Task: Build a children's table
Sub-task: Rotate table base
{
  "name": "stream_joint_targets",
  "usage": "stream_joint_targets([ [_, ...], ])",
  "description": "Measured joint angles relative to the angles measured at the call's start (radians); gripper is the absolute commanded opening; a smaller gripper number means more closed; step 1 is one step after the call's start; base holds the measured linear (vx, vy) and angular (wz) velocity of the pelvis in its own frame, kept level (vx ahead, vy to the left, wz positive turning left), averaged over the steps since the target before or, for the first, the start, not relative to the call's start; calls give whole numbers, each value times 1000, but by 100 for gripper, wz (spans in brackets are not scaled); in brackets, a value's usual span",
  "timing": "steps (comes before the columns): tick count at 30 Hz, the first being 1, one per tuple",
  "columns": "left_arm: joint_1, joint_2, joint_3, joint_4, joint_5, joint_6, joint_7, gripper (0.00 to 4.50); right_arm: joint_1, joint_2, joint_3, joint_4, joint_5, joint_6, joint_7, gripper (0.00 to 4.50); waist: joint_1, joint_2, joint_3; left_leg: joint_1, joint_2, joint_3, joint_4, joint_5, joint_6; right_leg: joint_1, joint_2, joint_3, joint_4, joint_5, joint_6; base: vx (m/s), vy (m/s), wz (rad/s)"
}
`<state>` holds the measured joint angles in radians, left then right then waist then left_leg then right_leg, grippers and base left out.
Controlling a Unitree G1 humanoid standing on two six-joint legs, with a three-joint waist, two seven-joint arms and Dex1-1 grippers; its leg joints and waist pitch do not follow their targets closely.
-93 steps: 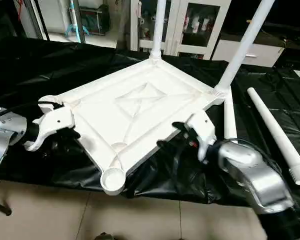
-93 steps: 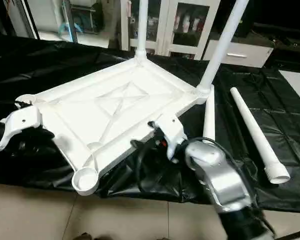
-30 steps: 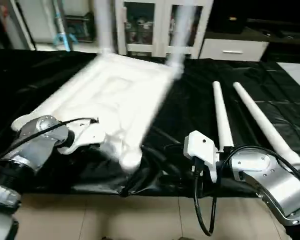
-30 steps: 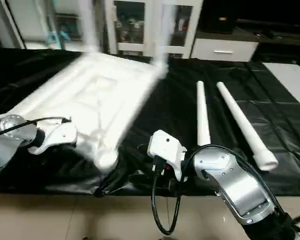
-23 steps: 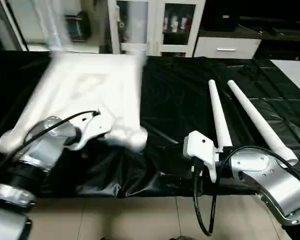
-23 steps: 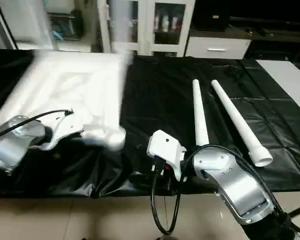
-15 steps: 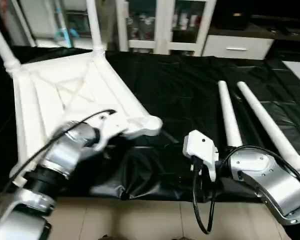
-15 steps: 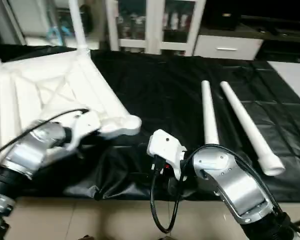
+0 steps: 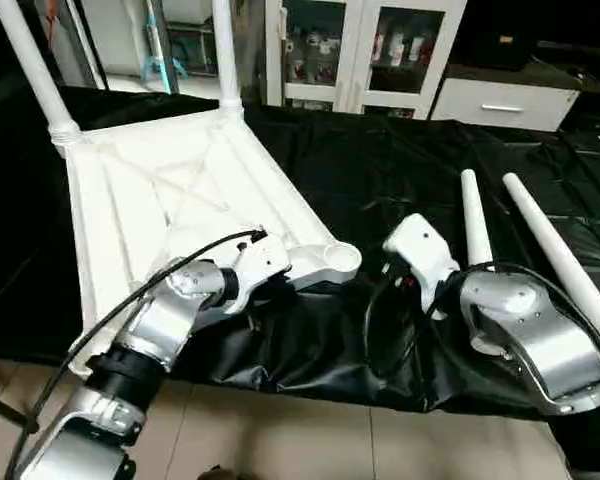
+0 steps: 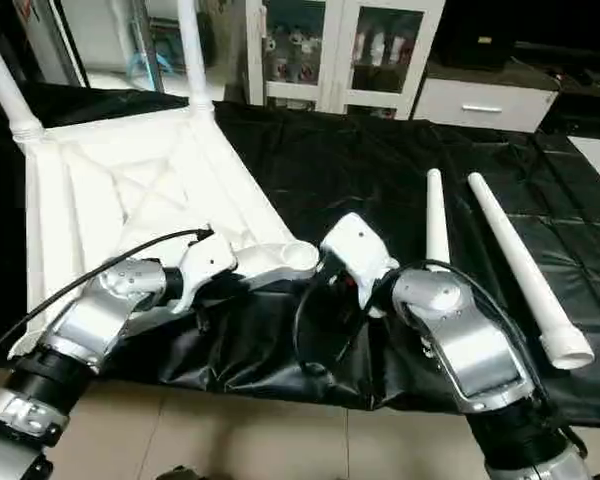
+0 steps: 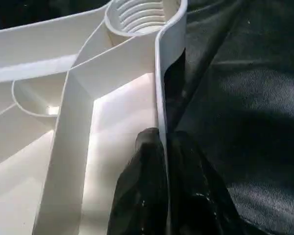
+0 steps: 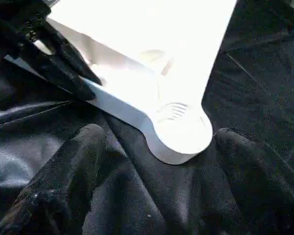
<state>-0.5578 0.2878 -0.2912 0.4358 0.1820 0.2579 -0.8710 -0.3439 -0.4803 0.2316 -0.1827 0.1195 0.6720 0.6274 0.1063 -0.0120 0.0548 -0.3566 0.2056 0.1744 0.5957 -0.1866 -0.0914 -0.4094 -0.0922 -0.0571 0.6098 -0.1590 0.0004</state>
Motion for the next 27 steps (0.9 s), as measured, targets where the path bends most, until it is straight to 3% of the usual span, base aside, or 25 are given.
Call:
stream_joint_targets([
  [5,-16,-38,0,10,0,29,32,1,-3,33,-32,20,-17,51,-74,387,0,3,0,-2,0,1,0,0,0,0,0,2,0,-1,1,0,0,0],
  [7,-26,-51,1,16,-1,45,37,62,-4,44,-47,37,-20,79,-107,404,0,3,0,-2,0,1,0,0,0,-1,0,2,0,-1,2,0,0,0],
  [9,-29,-74,25,10,-42,63,39,67,-5,61,-78,49,-22,113,-145,420,0,3,0,-5,0,1,0,0,0,-3,0,2,0,-2,3,0,0,0],
  [12,-31,-106,46,-55,-94,92,39,96,-14,77,-121,54,-21,156,-187,433,-7,3,0,-11,0,0,3,0,1,-7,0,2,0,-2,3,0,0,0],
  [19,-19,-121,80,-184,-159,169,36,153,-23,87,-174,81,-17,209,-239,450,-32,2,1,-10,1,1,3,0,2,-9,1,2,2,-2,2,0,0,0],
  [23,-16,-113,128,-236,-188,200,50,186,-58,95,-208,114,-20,223,-281,450,-42,2,1,-10,1,1,3,1,1,-8,1,2,2,-1,2,0,0,0],
  [27,29,-68,175,-357,-248,210,29,223,-105,91,-281,212,-38,237,-342,450,-48,2,1,-10,1,1,5,1,2,-8,1,2,1,-1,2,0,0,0],
])
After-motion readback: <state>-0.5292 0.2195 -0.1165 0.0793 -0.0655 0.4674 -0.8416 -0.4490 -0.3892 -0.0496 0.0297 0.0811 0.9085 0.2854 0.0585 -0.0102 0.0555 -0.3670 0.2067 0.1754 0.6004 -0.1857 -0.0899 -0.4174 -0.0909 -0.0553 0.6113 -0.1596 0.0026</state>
